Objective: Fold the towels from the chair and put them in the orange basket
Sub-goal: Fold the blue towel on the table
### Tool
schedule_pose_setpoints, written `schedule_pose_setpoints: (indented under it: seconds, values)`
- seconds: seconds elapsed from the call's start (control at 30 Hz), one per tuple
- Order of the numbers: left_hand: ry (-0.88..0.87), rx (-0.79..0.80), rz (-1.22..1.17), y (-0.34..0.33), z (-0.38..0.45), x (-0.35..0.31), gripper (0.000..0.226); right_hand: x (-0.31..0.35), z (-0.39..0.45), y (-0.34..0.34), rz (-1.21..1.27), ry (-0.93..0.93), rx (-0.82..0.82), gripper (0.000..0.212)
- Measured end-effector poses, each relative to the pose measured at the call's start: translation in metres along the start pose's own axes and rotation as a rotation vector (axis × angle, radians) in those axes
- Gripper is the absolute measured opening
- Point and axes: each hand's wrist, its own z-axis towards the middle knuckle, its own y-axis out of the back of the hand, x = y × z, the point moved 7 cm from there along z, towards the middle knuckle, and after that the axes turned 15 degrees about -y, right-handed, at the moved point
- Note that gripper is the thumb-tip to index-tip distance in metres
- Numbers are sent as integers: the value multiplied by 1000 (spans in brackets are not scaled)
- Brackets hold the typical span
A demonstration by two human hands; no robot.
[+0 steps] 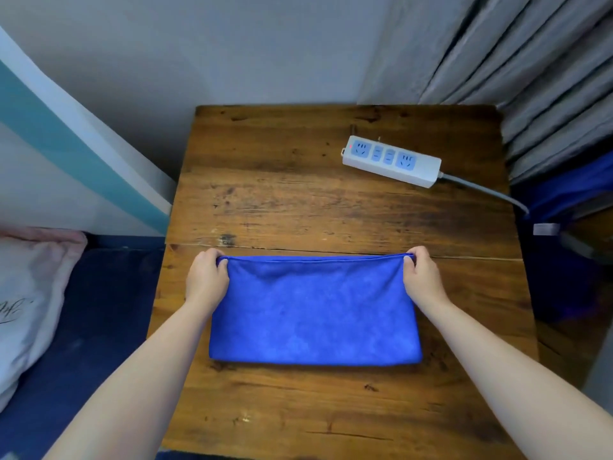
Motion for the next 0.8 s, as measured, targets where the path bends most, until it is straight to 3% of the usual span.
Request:
schedule_pose_setpoints:
  seconds: [0.17, 0.37, 0.57, 0.67, 0.73, 0.8]
  values:
    - [-1, -12, -20, -16, 6, 6, 24, -1, 6, -8, -31, -31, -87, 26]
    - [14, -3, 69, -32, 20, 14, 25, 8, 8, -13, -257, -7, -221, 28]
    - [16, -145, 27, -30, 8, 16, 39, 7, 1, -15, -423, 58, -348, 38]
    - [-186, -235, 66, -30, -15, 6, 42, 3, -14, -7, -357, 145, -532, 44]
    - [-374, -193, 112, -46, -40, -3, 43, 2, -42, -18, -365, 343, -634, 47]
    - [-515, -77, 187, -69, -69, -7, 41, 1, -81, -53, -438, 545, -594, 45]
